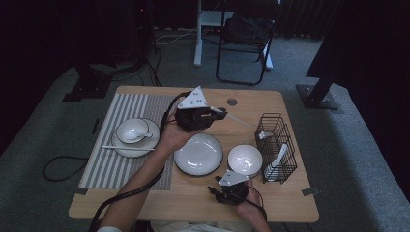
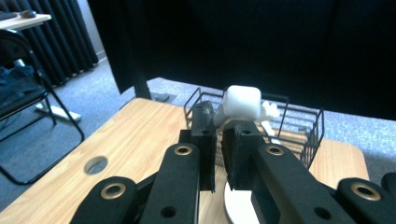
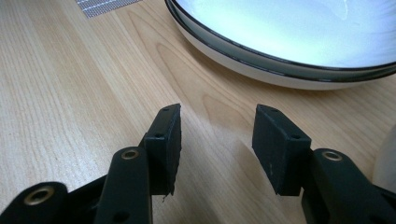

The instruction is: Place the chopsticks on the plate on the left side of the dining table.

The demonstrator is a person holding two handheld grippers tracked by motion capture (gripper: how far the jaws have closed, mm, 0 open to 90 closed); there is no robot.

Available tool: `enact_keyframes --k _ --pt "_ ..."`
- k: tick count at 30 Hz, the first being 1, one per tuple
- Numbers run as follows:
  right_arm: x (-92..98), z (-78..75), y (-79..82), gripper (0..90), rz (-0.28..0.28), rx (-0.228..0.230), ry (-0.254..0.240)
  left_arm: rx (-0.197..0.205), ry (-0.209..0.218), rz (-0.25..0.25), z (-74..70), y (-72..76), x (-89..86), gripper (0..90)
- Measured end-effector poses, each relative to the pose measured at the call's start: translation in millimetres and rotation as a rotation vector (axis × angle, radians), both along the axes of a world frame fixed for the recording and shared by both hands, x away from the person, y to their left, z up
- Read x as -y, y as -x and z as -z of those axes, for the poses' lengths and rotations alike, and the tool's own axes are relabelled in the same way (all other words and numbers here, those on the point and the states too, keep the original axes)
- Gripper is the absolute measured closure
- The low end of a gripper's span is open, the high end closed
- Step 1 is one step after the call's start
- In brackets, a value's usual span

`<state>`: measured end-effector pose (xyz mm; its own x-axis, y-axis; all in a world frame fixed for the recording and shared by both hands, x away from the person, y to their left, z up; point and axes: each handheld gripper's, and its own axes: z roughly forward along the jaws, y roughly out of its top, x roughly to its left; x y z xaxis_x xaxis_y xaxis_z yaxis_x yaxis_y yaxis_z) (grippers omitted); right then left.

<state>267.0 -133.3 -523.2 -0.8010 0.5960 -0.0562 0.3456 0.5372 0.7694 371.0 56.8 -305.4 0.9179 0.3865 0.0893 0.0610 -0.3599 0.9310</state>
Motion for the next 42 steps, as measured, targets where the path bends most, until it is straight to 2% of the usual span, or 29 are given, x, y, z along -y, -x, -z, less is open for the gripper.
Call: enact_keyframes --k 2,3,4,9,11,12,16,19,21,22,26,27,31,38,42 --pt "-0.3 -0.7 -0.1 51.7 -0.001 0.001 -0.002 0.000 0.000 -0.005 1.7 0.3 -4.0 84.7" --pt "-0.4 -2.6 -0.4 51.7 -0.003 0.005 -0.001 -0.009 0.004 -0.015 5.5 0.6 -12.2 84.7" --pt "-0.3 -3.3 -0.3 51.8 -0.004 0.007 -0.002 -0.009 0.004 -0.015 5.5 0.6 -12.2 84.7" --pt "0.2 -9.9 0.7 52.7 -0.017 0.020 0.002 -0.038 0.009 -0.038 17.3 2.1 -35.0 84.7" --pt "0.1 -11.6 1.1 53.2 -0.020 0.022 0.003 -0.044 0.013 -0.040 19.2 2.8 -38.4 84.7" --pt "-0.1 -14.6 1.5 54.8 -0.033 0.030 0.006 -0.054 0.005 -0.045 22.9 4.2 -45.6 84.7" --pt "-0.7 -19.4 2.2 55.4 -0.053 0.043 0.017 -0.068 -0.001 -0.062 28.8 6.7 -55.6 84.7" --pt "-0.9 -27.9 0.9 55.3 -0.076 0.054 0.023 -0.080 0.002 -0.076 35.8 10.5 -67.6 84.7" --pt "-1.1 -30.6 0.3 55.2 -0.080 0.058 0.020 -0.080 0.002 -0.076 35.8 10.5 -67.6 84.6" --pt "-1.5 -37.0 -0.7 54.9 -0.090 0.067 0.022 -0.085 -0.001 -0.083 40.3 14.3 -75.6 84.7" --pt "-2.8 -47.2 -2.2 53.7 -0.122 0.078 0.040 -0.091 -0.009 -0.092 44.6 18.3 -83.7 84.7" --pt "-4.5 -54.1 -3.7 53.7 -0.142 0.092 0.056 -0.096 -0.017 -0.106 47.3 21.1 -89.2 84.7" --pt "-7.2 -64.3 -8.2 54.0 -0.175 0.118 0.075 -0.105 -0.018 -0.122 52.8 26.5 -100.8 84.6" --pt "-11.7 -79.0 -16.8 54.9 -0.204 0.139 0.082 -0.112 -0.004 -0.145 58.5 33.5 -117.0 84.7" --pt "-14.0 -86.7 -25.2 58.5 -0.223 0.143 0.076 -0.110 0.004 -0.154 60.4 40.3 -126.6 84.6"
